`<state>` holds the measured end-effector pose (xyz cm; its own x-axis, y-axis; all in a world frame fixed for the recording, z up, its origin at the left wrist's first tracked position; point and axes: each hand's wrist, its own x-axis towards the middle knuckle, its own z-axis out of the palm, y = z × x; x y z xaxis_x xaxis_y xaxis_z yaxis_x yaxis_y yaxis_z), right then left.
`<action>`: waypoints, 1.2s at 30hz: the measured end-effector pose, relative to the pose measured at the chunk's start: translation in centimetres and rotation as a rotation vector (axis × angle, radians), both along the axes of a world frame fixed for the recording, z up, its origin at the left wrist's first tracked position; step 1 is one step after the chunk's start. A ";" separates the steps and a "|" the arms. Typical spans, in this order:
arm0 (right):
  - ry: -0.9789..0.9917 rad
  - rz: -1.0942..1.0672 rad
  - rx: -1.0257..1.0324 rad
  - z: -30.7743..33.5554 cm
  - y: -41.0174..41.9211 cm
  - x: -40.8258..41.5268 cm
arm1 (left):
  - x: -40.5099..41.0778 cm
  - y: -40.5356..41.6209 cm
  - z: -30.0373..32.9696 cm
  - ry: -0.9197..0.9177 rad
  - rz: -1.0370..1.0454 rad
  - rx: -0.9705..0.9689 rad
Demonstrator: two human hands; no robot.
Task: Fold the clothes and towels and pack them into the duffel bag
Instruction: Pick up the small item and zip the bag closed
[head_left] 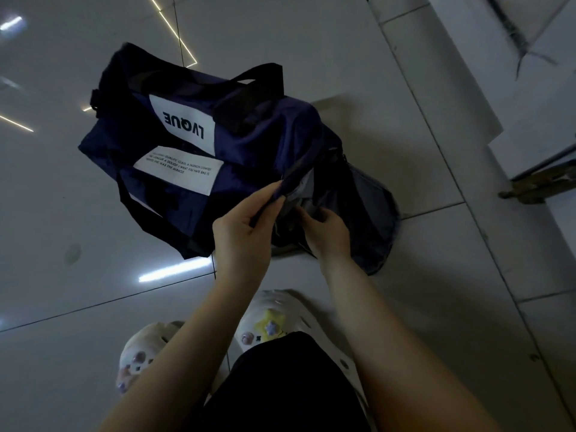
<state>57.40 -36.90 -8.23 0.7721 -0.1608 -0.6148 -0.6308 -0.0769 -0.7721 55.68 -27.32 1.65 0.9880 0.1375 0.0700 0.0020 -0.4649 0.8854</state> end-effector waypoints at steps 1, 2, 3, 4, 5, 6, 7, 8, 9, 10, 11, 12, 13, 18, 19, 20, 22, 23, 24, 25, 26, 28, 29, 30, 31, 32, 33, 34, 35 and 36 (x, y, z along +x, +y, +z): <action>0.000 -0.003 -0.007 0.1 0.0 0.0 | -0.1 0.1 -0.1 -0.018 -0.011 0.045; -0.007 -0.009 -0.009 0.1 0.0 -0.1 | -0.2 0.2 -0.2 -0.038 -0.019 0.091; -0.010 -0.015 -0.011 0.1 0.0 -0.3 | -0.3 0.3 -0.3 -0.064 -0.026 0.141; -0.015 -0.020 -0.004 0.0 0.0 -0.4 | -0.3 0.3 -0.3 -0.105 -0.040 0.205; -0.011 -0.023 0.011 0.0 0.0 -0.5 | -0.3 0.4 -0.2 -0.167 -0.069 0.295; -0.008 -0.025 0.032 0.0 -0.1 -0.5 | -0.2 0.5 -0.2 -0.232 -0.116 0.418; 0.002 -0.026 0.048 0.1 -0.2 -0.3 | 0.0 0.7 -0.2 -0.281 -0.171 0.560; 0.011 -0.032 0.071 0.1 -0.4 -0.1 | 0.3 0.9 -0.2 -0.315 -0.222 0.694; 0.027 -0.037 0.091 0.1 -0.4 0.2 | 0.6 1.2 -0.3 -0.335 -0.264 0.793; 0.038 -0.046 0.108 0.2 -0.5 0.4 | 1.0 1.6 -0.4 -0.339 -0.300 0.848; 0.047 -0.049 0.117 0.5 -0.4 0.5 | 1.3 1.9 -0.5 -0.329 -0.325 0.863; 0.040 -0.045 0.124 0.3 -0.3 0.6 | 1.7 2.2 -0.7 -0.309 -0.336 0.849; 0.028 -0.033 0.117 0.2 -0.1 0.6 | 2.0 2.4 -0.7 -0.275 -0.325 0.805; -0.054 0.029 -0.001 0.1 0.0 0.7 | 2.4 1.5 0.5 0.073 -0.145 0.330; -0.083 0.034 -0.072 0.4 0.1 0.9 | 2.2 1.2 0.8 0.093 -0.134 0.286; -0.118 0.031 -0.123 0.6 0.4 1.0 | 2.1 1.0 1.1 0.098 -0.133 0.266; -0.110 0.033 -0.139 0.7 1.2 0.9 | 1.8 1.1 1.6 0.104 -0.148 0.253; -0.074 0.032 -0.122 0.5 1.4 0.8 | 1.7 1.1 1.8 0.108 -0.153 0.250; -0.041 0.032 -0.112 0.2 1.6 0.7 | 1.7 1.2 2.0 0.112 -0.151 0.243; -0.027 0.038 -0.116 0.0 1.7 0.7 | 1.9 1.2 2.1 0.118 -0.143 0.226; -0.029 0.048 -0.121 -0.2 1.7 0.7 | 2.1 1.3 2.1 0.123 -0.128 0.210; -0.068 0.070 -0.089 -0.7 1.9 0.6 | 2.3 1.5 1.9 0.133 -0.091 0.199; -0.102 0.070 -0.059 -0.7 1.9 0.3 | 2.2 1.6 1.8 0.136 -0.075 0.202; -0.136 0.065 -0.040 -0.6 1.9 -0.2 | 2.0 1.4 1.8 0.140 -0.066 0.202; -0.176 0.057 -0.041 -0.3 1.9 -0.6 | 1.7 1.2 1.7 0.143 -0.070 0.197; -0.212 0.053 -0.058 0.0 2.1 -0.9 | 1.4 0.8 1.8 0.145 -0.078 0.187; -0.237 0.047 -0.081 0.4 2.5 -1.0 | 1.2 0.5 1.8 0.149 -0.085 0.177; -0.248 0.038 -0.118 0.9 2.6 -0.7 | 1.1 0.1 1.9 0.146 -0.094 0.163; -0.245 0.041 -0.161 1.4 2.9 -0.3 | 1.0 -0.1 1.9 0.140 -0.105 0.158; -0.227 0.058 -0.198 1.4 3.1 0.3 | 1.1 -0.1 1.9 0.134 -0.120 0.164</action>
